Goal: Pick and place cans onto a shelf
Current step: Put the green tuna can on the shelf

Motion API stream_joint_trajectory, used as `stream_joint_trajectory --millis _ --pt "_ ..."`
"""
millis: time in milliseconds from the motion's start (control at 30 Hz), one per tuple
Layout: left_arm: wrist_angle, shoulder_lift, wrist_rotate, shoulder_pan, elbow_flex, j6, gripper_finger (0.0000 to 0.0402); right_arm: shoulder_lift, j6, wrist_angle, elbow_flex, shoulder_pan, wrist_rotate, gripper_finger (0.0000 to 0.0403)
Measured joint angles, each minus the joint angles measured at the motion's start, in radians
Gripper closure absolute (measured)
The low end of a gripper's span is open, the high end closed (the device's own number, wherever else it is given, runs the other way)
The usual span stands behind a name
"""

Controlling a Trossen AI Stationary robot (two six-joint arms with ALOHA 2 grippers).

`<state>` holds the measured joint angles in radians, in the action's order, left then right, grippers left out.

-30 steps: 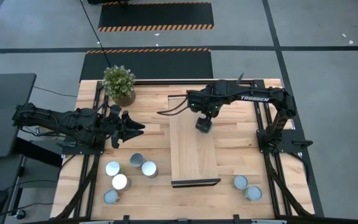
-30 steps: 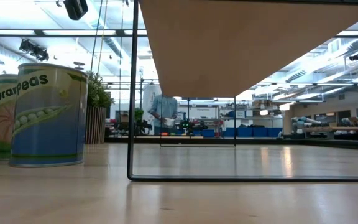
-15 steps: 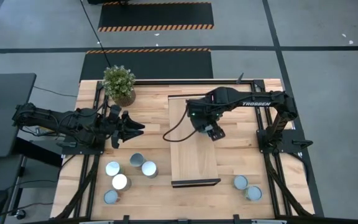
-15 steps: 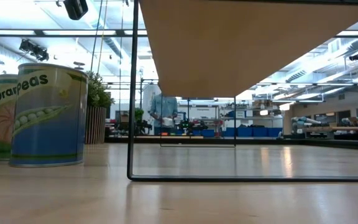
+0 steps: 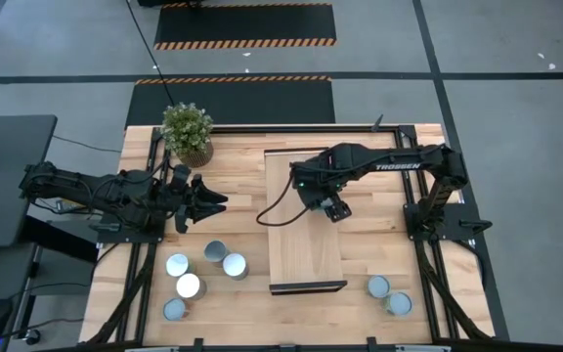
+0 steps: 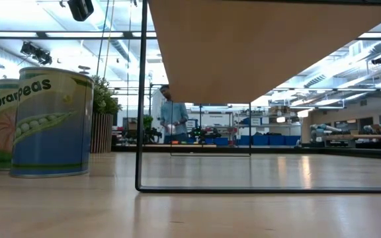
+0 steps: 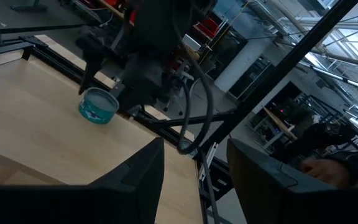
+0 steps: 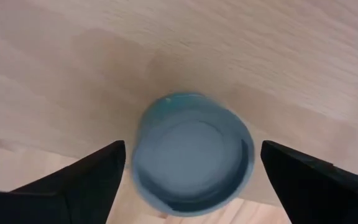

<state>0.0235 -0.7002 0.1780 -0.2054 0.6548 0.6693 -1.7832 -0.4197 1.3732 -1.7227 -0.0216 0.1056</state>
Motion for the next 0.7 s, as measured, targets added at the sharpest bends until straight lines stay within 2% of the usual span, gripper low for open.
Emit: stream_joint_trajectory --millis 167,333,467,700 --pt "0.000 0.000 0.000 0.000 0.000 0.000 0.0221 0.000 0.067 -0.012 0.021 0.000 -0.002 0.0033" --pt "0.000 0.000 0.000 0.000 0.000 0.000 0.0221 0.000 0.251 -0.013 0.027 0.000 -0.019 0.0067" --pt "0.000 0.000 0.000 0.000 0.000 -0.001 0.0221 0.000 0.487 -0.041 0.027 0.000 -0.021 0.0088" --pt "0.000 0.000 0.000 0.000 0.000 0.000 0.0221 0.000 1.054 -0.075 0.026 -0.011 0.003 0.0091"
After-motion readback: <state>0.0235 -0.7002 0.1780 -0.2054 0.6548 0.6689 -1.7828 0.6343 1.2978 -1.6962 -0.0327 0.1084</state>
